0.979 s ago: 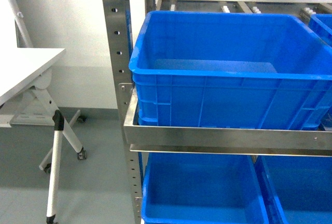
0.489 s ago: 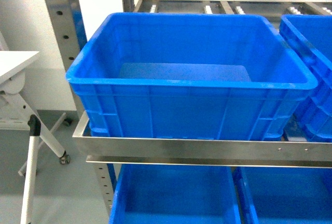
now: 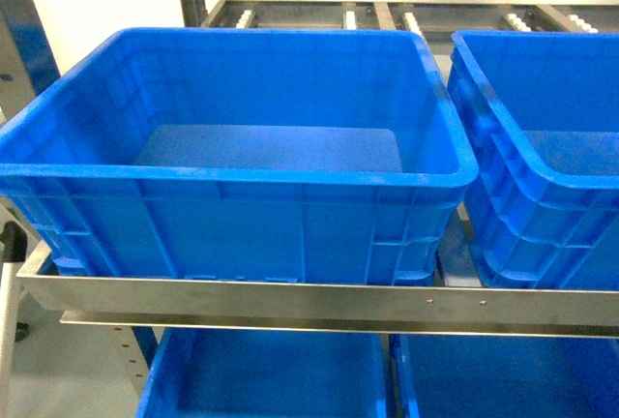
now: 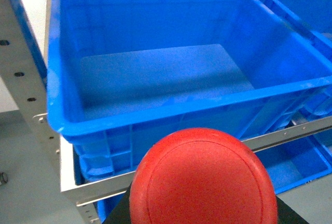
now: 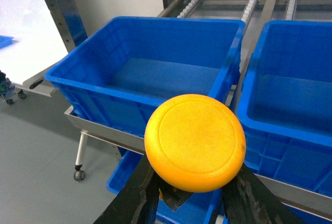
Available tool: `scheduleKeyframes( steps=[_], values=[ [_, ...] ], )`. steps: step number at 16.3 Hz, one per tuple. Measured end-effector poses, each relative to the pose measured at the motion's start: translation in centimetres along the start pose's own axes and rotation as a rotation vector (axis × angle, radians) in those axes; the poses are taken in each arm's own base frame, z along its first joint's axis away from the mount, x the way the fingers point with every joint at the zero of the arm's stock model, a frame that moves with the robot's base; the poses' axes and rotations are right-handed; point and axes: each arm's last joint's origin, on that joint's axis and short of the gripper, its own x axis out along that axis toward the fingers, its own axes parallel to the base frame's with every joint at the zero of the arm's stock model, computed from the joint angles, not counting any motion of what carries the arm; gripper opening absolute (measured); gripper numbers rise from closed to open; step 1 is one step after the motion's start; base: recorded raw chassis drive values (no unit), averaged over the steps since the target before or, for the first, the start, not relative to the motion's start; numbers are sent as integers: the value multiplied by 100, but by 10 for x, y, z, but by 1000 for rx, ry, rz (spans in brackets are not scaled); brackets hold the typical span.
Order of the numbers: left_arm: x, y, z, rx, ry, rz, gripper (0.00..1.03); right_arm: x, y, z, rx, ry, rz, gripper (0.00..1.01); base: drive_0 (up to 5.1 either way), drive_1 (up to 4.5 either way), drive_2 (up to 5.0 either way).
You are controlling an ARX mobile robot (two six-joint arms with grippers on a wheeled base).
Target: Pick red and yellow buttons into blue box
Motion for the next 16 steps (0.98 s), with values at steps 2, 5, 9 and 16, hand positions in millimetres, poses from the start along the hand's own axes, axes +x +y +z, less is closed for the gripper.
scheduleKeyframes(
  steps=[2, 5, 9, 16],
  values=[
    [0, 0, 0, 1, -2, 0, 23, 0, 0, 0, 0, 0, 0, 26, 483, -258, -258],
    [0, 0, 0, 1, -2, 0, 23, 0, 0, 0, 0, 1, 0, 26, 495, -240, -240],
    [0, 0, 0, 2, -4, 0, 23, 0, 0, 0, 0, -1, 0, 26, 469, -103, -372],
    [0, 0, 0, 2, -3, 0, 23, 0, 0, 0, 0, 0, 0, 26, 456, -57, -405]
  ],
)
